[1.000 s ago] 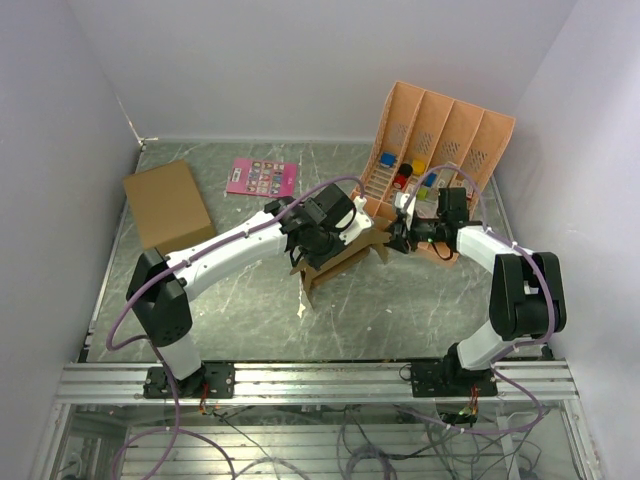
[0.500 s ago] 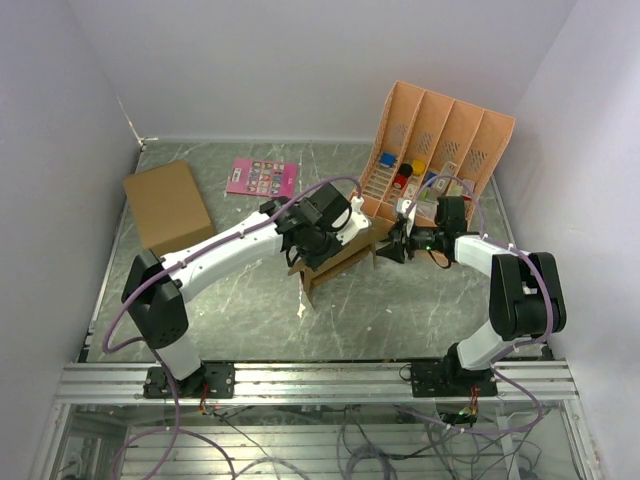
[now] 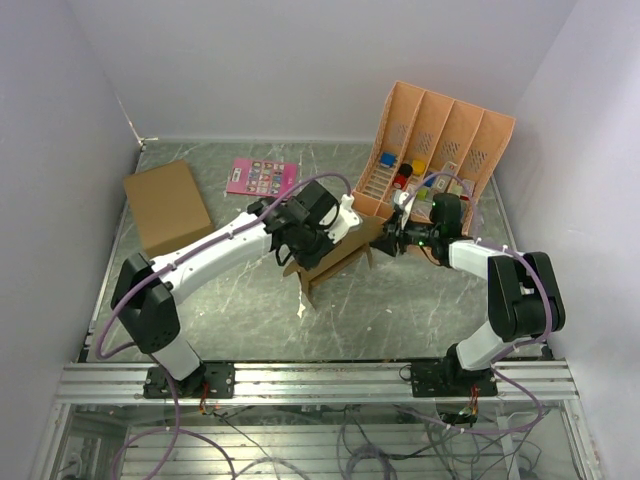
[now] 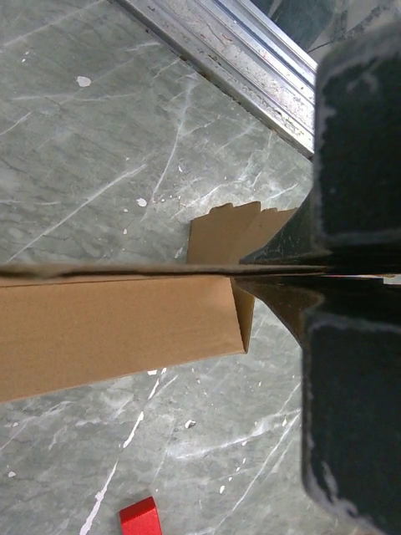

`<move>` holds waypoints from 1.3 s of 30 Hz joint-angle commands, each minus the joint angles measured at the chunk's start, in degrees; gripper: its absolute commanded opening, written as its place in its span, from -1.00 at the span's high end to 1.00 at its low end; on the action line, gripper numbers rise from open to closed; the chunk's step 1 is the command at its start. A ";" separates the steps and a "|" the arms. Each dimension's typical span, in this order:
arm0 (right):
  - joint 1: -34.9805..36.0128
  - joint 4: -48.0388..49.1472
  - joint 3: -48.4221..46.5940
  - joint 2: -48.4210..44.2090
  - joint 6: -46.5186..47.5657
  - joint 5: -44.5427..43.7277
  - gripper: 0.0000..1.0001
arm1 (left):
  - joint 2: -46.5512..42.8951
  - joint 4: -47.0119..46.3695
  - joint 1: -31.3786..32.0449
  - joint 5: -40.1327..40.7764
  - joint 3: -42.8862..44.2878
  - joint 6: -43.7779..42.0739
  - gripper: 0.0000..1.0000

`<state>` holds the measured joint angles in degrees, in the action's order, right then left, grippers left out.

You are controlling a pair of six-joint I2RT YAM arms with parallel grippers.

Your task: Fold the paper box

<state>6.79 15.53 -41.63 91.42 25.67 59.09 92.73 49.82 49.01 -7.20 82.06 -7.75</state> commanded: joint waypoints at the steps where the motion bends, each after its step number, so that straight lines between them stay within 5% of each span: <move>1: 1.48 7.96 3.27 -1.93 -3.70 0.48 0.19 | -1.71 -1.04 -1.67 -4.67 -2.32 -0.95 0.86; 10: 5.42 10.45 3.46 -1.61 -3.52 -1.40 0.16 | -3.00 -2.40 -4.33 -7.48 -4.97 -0.95 0.86; 29: 5.59 -3.70 -0.13 -1.81 1.73 -5.91 0.10 | -3.26 -1.40 -7.55 -8.70 -5.52 -1.89 0.86; 39: 6.48 6.55 1.39 -0.71 -0.98 -2.01 0.08 | -2.60 -0.82 -7.66 -10.03 -5.11 -2.87 0.86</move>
<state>12.08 15.77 -40.75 90.43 25.82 54.24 89.17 48.10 42.02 -15.99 77.12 -9.17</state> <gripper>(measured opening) 0.452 0.072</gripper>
